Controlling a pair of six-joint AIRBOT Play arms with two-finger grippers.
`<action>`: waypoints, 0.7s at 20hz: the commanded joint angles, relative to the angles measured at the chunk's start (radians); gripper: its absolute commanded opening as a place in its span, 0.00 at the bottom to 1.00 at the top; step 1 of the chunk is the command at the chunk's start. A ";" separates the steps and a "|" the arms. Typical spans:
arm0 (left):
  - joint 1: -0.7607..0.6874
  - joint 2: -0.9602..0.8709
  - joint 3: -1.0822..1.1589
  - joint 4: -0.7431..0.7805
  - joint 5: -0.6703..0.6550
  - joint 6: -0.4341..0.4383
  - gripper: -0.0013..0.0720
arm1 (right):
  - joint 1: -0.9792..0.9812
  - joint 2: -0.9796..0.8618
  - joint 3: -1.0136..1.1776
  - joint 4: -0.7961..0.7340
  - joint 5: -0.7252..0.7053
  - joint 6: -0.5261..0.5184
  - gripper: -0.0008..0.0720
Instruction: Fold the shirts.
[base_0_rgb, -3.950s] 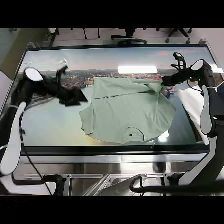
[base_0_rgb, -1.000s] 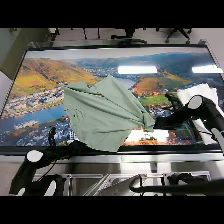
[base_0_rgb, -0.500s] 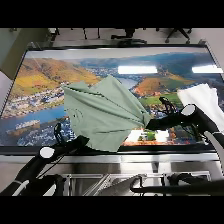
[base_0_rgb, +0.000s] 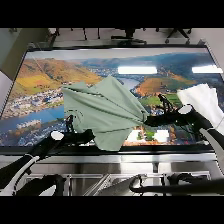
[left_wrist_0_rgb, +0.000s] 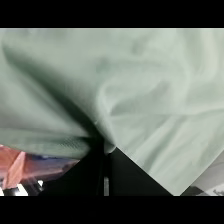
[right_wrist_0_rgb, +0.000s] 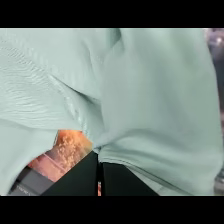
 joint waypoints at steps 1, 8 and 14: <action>0.048 -0.019 0.054 0.002 -0.148 0.073 0.03 | 0.000 -0.003 0.000 0.013 0.013 -0.006 0.05; 0.292 0.266 0.024 0.079 -0.339 0.049 0.89 | 0.000 -0.003 0.000 0.017 0.028 -0.006 0.05; 0.306 0.399 -0.210 0.034 -0.275 0.023 0.89 | 0.000 -0.003 0.000 0.017 0.027 -0.006 0.04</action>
